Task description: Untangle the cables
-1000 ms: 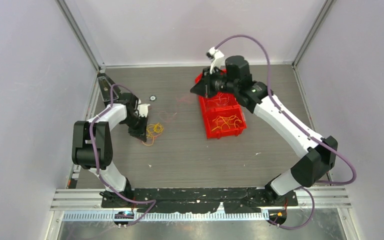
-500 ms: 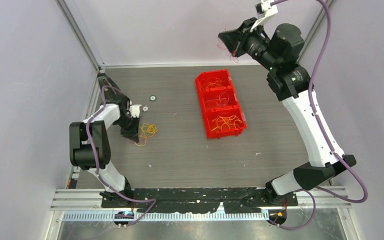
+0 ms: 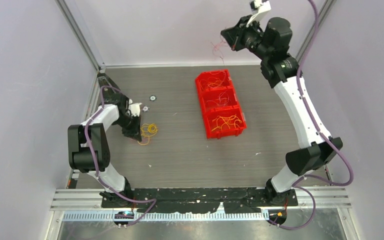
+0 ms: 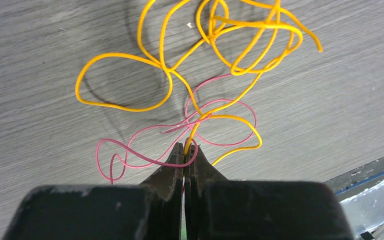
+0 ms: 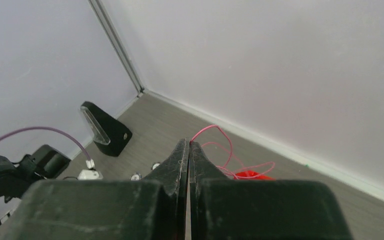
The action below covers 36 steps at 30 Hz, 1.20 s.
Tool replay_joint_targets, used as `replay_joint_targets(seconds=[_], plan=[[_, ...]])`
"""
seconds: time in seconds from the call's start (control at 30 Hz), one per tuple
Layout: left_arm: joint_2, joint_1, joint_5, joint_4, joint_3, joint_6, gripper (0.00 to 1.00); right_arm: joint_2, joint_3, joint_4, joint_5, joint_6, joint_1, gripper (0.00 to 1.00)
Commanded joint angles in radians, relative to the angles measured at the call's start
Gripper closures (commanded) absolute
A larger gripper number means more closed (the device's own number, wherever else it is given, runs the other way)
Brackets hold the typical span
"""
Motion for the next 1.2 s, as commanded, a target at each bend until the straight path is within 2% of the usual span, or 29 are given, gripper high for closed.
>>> replay_joint_targets(seconds=[0.0, 0.33, 0.73, 0.9, 1.17], plan=[[-0.047, 0.002, 0.076, 0.013, -0.008, 0.004, 1.00, 0.042, -0.052, 0.037, -0.045, 0.001, 0.000, 0.95], [-0.043, 0.003, 0.076, 0.008, -0.003, 0.010, 1.00, 0.056, -0.266, 0.060, -0.031, -0.016, -0.020, 0.95], [-0.026, 0.003, 0.093, 0.016, 0.013, 0.000, 1.00, -0.011, -0.274, 0.014, -0.036, -0.022, -0.023, 0.95], [-0.024, 0.003, 0.099, 0.013, 0.017, -0.002, 1.00, -0.036, -0.367, -0.022, -0.026, -0.036, -0.039, 0.95], [-0.019, 0.003, 0.099, 0.003, 0.021, 0.006, 1.00, -0.048, -0.418, -0.051, -0.034, -0.043, -0.075, 0.95]])
